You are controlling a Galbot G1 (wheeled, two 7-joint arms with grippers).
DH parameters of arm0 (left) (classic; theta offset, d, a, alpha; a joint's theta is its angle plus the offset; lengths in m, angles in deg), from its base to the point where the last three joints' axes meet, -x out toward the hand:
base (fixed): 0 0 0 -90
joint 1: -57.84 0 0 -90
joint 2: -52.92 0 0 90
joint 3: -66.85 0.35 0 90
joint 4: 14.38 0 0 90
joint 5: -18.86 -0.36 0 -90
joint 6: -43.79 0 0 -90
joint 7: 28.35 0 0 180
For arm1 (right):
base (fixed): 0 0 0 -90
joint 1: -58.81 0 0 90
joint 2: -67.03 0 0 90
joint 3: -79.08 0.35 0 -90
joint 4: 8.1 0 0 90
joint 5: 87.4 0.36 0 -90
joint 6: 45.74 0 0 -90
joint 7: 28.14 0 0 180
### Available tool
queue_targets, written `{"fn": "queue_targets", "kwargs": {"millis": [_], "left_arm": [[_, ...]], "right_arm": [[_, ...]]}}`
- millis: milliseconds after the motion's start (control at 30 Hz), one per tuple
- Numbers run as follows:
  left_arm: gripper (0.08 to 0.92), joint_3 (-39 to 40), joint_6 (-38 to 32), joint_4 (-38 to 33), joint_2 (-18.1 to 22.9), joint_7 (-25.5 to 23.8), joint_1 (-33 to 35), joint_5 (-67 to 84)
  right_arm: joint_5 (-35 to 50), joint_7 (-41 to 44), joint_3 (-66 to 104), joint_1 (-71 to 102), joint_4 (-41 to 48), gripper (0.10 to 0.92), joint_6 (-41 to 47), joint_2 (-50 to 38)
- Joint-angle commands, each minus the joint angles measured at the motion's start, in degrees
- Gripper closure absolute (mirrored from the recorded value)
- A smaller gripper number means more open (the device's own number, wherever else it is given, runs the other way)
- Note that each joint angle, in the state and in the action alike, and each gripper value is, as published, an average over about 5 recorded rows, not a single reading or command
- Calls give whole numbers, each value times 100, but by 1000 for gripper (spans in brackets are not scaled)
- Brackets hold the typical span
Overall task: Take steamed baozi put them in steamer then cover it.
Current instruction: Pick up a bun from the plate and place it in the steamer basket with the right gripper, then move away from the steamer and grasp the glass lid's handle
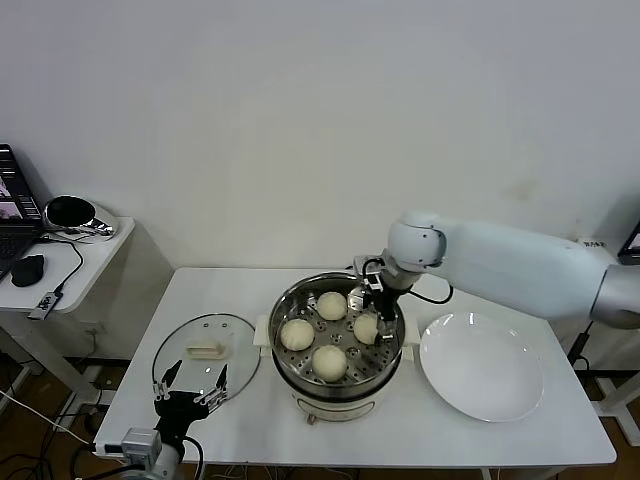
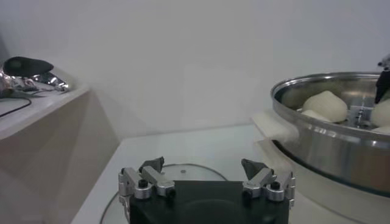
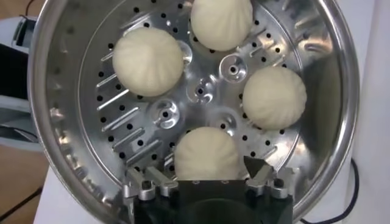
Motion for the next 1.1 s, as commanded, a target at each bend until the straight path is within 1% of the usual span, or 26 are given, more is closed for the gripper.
{"fn": "queue_targets", "kwargs": {"millis": [33, 100, 200, 333, 433, 567, 700, 833, 933, 1100], "left_arm": [[177, -30, -66, -42, -10, -58, -9, 119], [177, -50, -257, 7, -5, -80, -27, 125], [177, -55, -516, 130, -19, 104, -45, 177], [177, 11, -856, 239, -76, 567, -17, 401], [177, 87, -878, 245, -119, 858, -8, 823], [177, 153, -857, 249, -177, 963, -8, 1024], [177, 182, -892, 212, -248, 975, -36, 950], [177, 172, -923, 152, -317, 973, -60, 745], [177, 149, -1047, 261, -370, 976, -135, 400], [177, 55, -1386, 492, -447, 987, -297, -73]], "right_arm": [[448, 36, 511, -406, -413, 203, -105, -741], [917, -230, 945, -288, -543, 203, -210, -1160], [1528, -727, 1908, 396, -759, 203, -394, -1845], [1747, -1120, 3712, 1673, -1055, 203, -658, -2579], [1883, -1840, 5046, 2847, -1182, 203, -974, -2863], [2006, -2801, 6602, 4399, -1344, 203, -1465, -3022], [2033, -3267, 8688, 6387, -1457, 203, -1803, -2807], [2015, -3613, 10426, 8297, -1647, 203, -2162, -2253], [2005, -4058, 11123, 9210, -1775, 203, -2506, -1591], [1955, -4629, 11636, 10303, -2123, 203, -2921, -443]]}}
